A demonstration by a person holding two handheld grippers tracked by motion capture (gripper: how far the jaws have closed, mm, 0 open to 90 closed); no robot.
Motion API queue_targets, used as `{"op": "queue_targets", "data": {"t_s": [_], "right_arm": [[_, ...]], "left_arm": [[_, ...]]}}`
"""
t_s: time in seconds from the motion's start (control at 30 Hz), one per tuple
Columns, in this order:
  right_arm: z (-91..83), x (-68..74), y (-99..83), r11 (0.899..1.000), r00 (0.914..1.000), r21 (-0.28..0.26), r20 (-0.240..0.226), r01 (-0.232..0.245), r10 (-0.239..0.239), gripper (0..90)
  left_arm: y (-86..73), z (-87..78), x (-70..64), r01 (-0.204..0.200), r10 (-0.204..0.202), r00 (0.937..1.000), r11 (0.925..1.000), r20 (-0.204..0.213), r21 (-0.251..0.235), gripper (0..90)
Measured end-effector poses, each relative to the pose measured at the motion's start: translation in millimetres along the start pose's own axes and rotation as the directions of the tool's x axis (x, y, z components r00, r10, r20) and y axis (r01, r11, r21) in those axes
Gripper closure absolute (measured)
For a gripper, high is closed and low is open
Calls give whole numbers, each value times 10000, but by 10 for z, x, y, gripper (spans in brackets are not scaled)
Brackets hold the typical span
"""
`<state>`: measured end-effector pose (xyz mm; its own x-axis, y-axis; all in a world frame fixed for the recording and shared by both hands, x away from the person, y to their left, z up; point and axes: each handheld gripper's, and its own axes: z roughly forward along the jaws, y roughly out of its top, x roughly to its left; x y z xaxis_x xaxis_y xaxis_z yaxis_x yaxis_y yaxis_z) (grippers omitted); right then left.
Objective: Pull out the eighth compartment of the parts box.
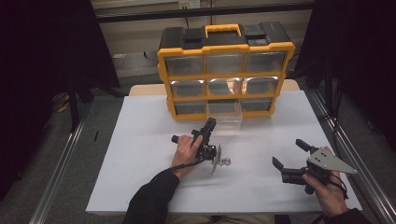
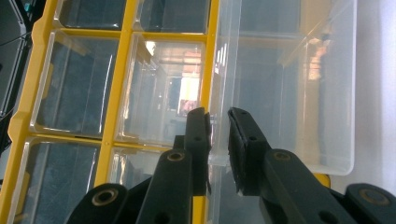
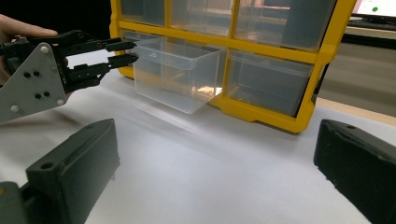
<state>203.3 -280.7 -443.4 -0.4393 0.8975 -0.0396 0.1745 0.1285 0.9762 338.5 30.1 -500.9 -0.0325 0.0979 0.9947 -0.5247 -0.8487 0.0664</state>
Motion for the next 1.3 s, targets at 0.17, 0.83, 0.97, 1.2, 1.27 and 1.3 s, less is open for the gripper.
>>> {"op": "queue_targets", "data": {"t_s": [0.17,0.83,0.97,1.2,1.27,1.3], "right_arm": [[1,-1,0,10000,10000,25,-43,39,-39,0],[6,-2,-1,10000,10000,2,-49,52,-52,0],[0,-4,0,10000,10000,23,-63,41,-41,0],[-1,-4,0,10000,10000,26,-66,33,-33,0],[-1,-5,0,10000,10000,19,-67,35,-34,0],[-1,-4,0,10000,10000,15,-67,40,-40,0]], "left_arm": [[3,-11,-8,-33,33,10000,10000,52,-7,786],[35,-8,-26,286,-283,9995,9993,125,-245,767],[38,-10,-26,325,-322,9994,9992,130,-220,766],[27,-24,-2,871,-867,9958,9961,285,-149,745],[21,-27,7,1094,-1090,9935,9939,332,-114,733],[18,-29,15,1221,-1217,9921,9924,313,-124,722]]}}
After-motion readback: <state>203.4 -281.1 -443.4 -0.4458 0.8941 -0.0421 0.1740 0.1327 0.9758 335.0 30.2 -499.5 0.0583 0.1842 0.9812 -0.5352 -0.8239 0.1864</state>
